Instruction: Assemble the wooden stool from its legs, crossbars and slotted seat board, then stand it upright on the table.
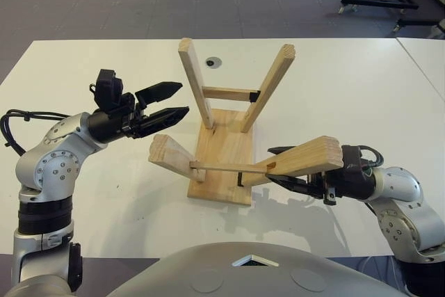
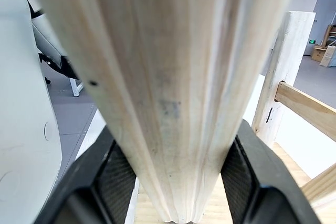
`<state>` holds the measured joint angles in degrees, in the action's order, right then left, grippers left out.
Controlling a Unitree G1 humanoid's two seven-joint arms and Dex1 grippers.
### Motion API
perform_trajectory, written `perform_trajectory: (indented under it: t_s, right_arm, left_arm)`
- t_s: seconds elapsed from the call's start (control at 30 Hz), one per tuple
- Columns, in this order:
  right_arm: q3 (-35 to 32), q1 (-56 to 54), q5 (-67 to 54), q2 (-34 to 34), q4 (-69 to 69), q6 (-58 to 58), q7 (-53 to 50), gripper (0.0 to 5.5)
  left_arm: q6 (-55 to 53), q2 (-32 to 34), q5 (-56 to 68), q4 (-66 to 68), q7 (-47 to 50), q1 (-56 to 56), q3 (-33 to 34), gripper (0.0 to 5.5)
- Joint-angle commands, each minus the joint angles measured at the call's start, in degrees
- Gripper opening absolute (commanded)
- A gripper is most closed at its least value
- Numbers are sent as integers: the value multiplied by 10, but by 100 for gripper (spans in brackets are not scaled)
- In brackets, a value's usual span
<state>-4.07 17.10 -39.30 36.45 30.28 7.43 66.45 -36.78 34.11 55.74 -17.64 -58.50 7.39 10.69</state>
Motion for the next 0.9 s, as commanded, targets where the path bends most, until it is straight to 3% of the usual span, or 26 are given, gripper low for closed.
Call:
perform_trajectory:
  t_s: [0.03,0.9]
  right_arm:
    - [17,4,21,16,-8,-5,21,206]
    - [78,-18,59,51,-21,-5,-9,206]
  left_arm:
    - [-4,0,3,-5,4,4,2,388]
    - [1,-14,5,-20,17,-13,-3,388]
